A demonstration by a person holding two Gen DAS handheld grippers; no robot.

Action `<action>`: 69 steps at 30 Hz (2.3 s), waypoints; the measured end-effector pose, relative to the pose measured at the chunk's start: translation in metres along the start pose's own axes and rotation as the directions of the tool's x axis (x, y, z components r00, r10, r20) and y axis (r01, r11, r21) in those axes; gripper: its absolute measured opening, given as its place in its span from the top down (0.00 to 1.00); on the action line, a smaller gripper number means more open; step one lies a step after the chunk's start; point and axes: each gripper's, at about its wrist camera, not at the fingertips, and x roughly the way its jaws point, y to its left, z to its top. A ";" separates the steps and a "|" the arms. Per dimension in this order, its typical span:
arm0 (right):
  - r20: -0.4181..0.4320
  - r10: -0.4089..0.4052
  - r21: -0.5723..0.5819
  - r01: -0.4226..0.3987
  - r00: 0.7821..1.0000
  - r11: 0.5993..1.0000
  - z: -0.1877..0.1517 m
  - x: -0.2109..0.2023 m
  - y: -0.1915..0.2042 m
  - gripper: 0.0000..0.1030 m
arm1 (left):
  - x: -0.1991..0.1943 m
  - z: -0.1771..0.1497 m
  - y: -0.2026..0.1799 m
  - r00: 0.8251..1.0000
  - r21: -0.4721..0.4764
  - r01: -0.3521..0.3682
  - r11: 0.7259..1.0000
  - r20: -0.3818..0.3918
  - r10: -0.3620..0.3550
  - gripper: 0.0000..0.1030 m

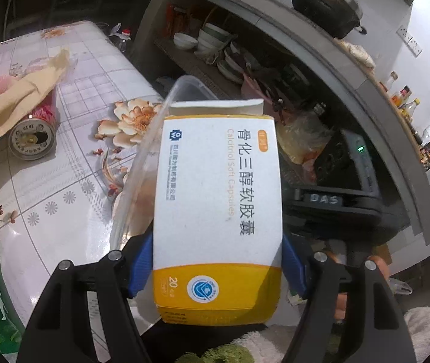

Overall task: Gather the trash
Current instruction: 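Carry the medicine box and tray toward the blue wastebasket with both tools, then open both tools over the blue wastebasket to drop the box and tray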

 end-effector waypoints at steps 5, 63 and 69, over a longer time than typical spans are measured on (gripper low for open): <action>0.008 0.005 0.023 -0.005 1.000 1.000 0.004 -0.002 -0.005 0.97 | -0.014 0.008 -0.006 0.998 0.008 0.027 1.000 0.058 -0.027 0.33; 0.405 -0.050 0.556 -0.202 0.913 0.806 0.121 -0.112 -0.288 0.86 | 0.387 0.166 -0.128 0.850 0.166 0.075 0.983 -0.526 0.024 0.30; 0.419 -0.220 0.659 -0.129 0.881 0.741 0.120 -0.088 -0.363 0.52 | 0.452 0.168 -0.111 0.855 0.145 -0.096 0.985 -0.495 0.156 0.19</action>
